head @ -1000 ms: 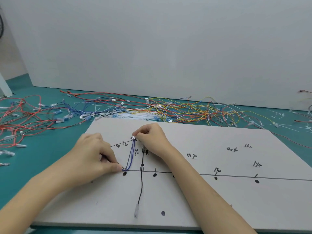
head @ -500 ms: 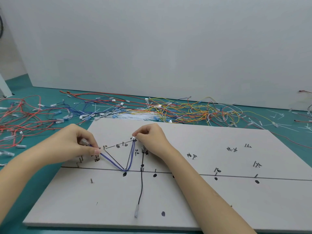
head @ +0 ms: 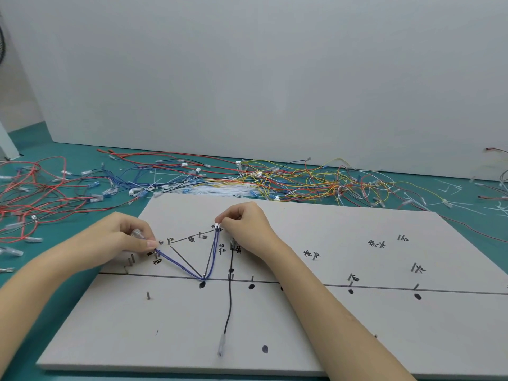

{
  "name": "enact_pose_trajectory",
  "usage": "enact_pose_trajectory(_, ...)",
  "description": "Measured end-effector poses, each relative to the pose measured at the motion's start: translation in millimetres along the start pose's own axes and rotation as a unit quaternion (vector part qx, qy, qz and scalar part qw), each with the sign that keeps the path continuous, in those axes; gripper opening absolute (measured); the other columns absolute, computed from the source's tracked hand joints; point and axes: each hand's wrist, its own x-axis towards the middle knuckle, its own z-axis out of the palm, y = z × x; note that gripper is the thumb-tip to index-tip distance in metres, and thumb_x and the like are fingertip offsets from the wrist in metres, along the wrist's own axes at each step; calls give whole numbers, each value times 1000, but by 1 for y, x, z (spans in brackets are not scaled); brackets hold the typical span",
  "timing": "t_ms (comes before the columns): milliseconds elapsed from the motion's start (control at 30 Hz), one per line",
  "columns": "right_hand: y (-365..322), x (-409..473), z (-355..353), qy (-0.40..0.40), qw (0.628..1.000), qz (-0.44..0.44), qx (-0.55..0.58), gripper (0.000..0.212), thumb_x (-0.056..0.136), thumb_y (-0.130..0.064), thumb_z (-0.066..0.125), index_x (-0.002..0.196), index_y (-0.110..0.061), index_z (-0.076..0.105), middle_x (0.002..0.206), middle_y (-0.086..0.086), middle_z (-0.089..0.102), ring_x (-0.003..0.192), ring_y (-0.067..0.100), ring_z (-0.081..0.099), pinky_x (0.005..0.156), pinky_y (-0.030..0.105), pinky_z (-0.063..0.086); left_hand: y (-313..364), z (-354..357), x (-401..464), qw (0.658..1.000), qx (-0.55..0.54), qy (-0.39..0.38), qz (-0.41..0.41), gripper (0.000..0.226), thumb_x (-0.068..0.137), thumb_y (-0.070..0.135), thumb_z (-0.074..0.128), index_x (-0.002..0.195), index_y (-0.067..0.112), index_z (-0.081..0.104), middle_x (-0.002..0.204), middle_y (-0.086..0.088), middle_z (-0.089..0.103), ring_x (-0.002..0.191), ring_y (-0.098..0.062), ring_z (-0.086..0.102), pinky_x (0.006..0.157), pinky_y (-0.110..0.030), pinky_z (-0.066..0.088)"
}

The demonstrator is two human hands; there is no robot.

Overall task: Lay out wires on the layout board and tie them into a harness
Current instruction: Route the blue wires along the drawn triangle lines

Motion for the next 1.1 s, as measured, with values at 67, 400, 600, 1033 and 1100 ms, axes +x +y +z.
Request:
enact_pose_trajectory(67, 0, 0, 0, 2, 1000, -2, -3, 24, 84, -5, 53, 83, -13, 76, 68, -12, 63, 46, -11, 48, 46, 3, 32, -1, 1, 1, 1000, 19, -2, -7, 35, 58, 52, 71, 73, 22, 75, 64, -2, 66, 58, -11, 50, 67, -31, 35)
enact_pose_trajectory(400, -2, -1, 0, -1, 1000, -2, -10, 24, 84, -7, 53, 83, -14, 76, 71, -11, 65, 55, -4, 50, 50, 8, 35, -1, 6, 0, 994, 92, 59, 27, 17, 72, 20, 84, 65, 32, 75, 75, 10, 69, 75, -16, 63, 75, -34, 49)
enact_pose_trajectory(600, -2, -2, 0, -3, 1000, 1, -9, 17, 84, -11, 59, 83, -12, 76, 69, -12, 65, 57, -3, 54, 55, 12, 41, -4, 5, -1, 992, 95, 75, 31, 16, 68, 26, 87, 74, 36, 76, 74, 3, 70, 74, -22, 58, 68, -31, 47)
enact_pose_trajectory(1033, -1, -2, 4, -6, 999, -16, -38, 12, 83, -26, 72, 83, -14, 71, 76, -1, 67, 64, 9, 56, 64, 25, 48, 20, 22, 8, 989, 53, 105, 91, 22, 78, 17, 78, 76, 39, 74, 83, 19, 69, 78, -1, 57, 70, -25, 41)
enact_pose_trajectory(1100, -1, -2, 4, -7, 999, -22, -42, 12, 84, -24, 70, 85, -13, 72, 80, 1, 68, 67, 10, 56, 67, 26, 48, 30, 30, 11, 987, 69, 94, 108, 19, 80, 22, 76, 76, 41, 74, 85, 21, 68, 80, 1, 59, 69, -19, 39)
